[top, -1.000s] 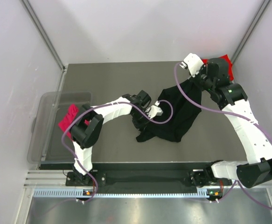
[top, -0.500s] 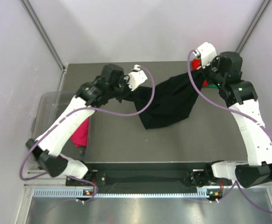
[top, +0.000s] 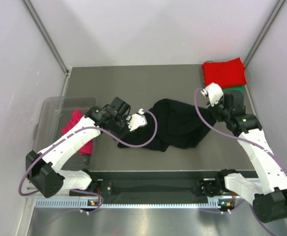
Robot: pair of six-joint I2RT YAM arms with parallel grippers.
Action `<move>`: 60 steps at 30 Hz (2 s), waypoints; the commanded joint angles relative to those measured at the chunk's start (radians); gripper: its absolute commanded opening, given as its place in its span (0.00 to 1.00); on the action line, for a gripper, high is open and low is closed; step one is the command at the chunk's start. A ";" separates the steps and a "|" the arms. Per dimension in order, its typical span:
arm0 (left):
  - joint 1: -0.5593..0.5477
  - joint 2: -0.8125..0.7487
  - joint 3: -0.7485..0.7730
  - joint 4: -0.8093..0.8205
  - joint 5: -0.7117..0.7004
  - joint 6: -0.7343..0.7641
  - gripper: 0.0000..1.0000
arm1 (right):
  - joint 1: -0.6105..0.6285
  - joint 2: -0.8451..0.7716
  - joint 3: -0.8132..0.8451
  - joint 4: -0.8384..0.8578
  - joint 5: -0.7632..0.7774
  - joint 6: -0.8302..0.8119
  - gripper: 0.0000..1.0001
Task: Fold and stack the t-shirts
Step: Flatten the tshirt out
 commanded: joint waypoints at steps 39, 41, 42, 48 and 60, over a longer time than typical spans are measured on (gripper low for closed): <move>0.279 -0.142 -0.076 0.311 0.044 -0.237 0.35 | 0.384 0.230 -0.416 0.269 -0.284 -0.414 0.45; 0.279 -0.144 -0.087 0.316 0.049 -0.242 0.35 | 0.384 0.249 -0.415 0.286 -0.281 -0.407 0.45; 0.281 -0.144 -0.091 0.319 0.049 -0.245 0.35 | 0.384 0.255 -0.415 0.289 -0.279 -0.404 0.45; 0.287 -0.141 -0.108 0.334 0.073 -0.254 0.35 | 0.384 0.272 -0.416 0.315 -0.264 -0.398 0.45; 0.293 -0.150 -0.117 0.329 0.082 -0.254 0.35 | 0.384 0.330 -0.410 0.348 -0.259 -0.364 0.27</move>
